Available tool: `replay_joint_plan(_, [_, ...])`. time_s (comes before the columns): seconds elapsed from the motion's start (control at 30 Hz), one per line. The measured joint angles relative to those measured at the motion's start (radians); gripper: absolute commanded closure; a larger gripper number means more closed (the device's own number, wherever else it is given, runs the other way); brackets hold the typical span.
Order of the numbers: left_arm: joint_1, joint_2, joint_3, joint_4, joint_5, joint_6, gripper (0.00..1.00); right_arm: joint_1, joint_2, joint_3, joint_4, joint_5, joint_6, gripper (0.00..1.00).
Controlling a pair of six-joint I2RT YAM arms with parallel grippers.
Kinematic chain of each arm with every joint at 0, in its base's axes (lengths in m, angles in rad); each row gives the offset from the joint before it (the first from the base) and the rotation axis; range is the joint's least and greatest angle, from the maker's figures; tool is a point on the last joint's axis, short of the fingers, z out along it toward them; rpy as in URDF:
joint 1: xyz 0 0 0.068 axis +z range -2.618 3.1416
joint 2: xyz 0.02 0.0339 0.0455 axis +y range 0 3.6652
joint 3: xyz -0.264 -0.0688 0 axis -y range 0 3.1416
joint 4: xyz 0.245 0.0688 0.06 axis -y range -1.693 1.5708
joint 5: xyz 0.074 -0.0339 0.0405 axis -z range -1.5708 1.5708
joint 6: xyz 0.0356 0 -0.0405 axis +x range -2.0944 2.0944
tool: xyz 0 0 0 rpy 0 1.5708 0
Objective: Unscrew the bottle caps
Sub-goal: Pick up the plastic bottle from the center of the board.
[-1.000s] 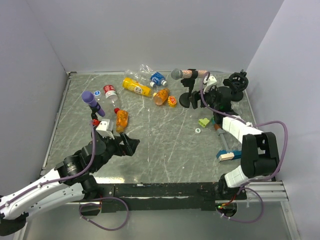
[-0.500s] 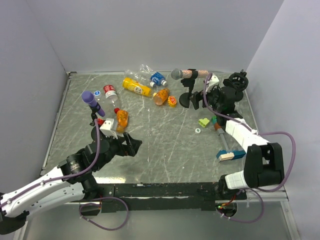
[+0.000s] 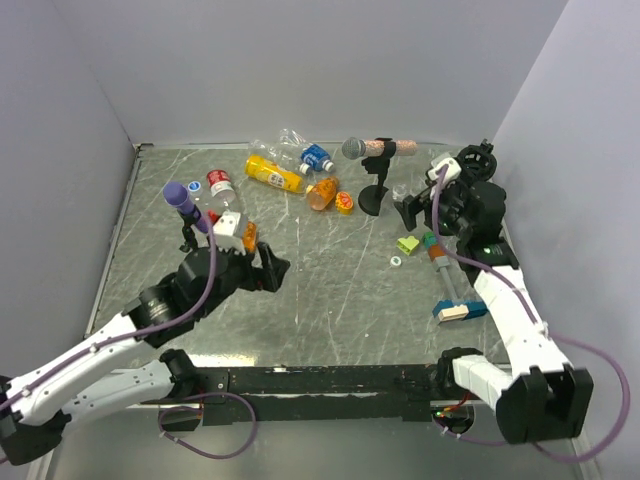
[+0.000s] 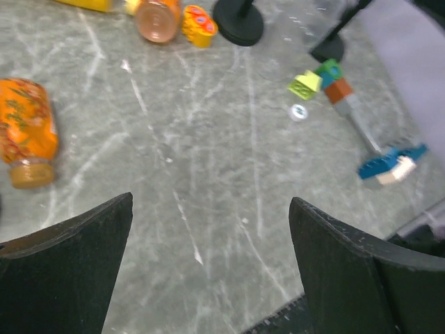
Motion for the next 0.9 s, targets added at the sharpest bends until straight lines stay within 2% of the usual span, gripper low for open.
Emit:
replay_joint_plan(0.23, [0.227,0.189,0.079,-0.003,0.181,0.077,0.03,-0.01,-0.18,0.004,-0.212,-0.061,-0.054,0.01])
replay_joint_plan(0.33, [0.283,0.263,0.118,-0.01,0.238,0.108,0.03,-0.019,-0.248,-0.019,-0.269,-0.124,-0.076,0.01])
replay_joint_plan(0.47, [0.33,0.349,0.159,-0.014,0.281,0.142,0.03,-0.056,-0.33,-0.137,-0.318,-0.279,-0.118,0.01])
replay_joint_plan(0.63, [0.389,0.488,0.204,-0.037,0.278,0.159,0.04,-0.09,-0.307,-0.166,-0.409,-0.438,-0.162,0.01])
replay_joint_plan(0.9, [0.49,0.764,0.311,-0.09,0.24,0.203,0.01,-0.093,-0.269,-0.166,-0.48,-0.485,-0.207,0.01])
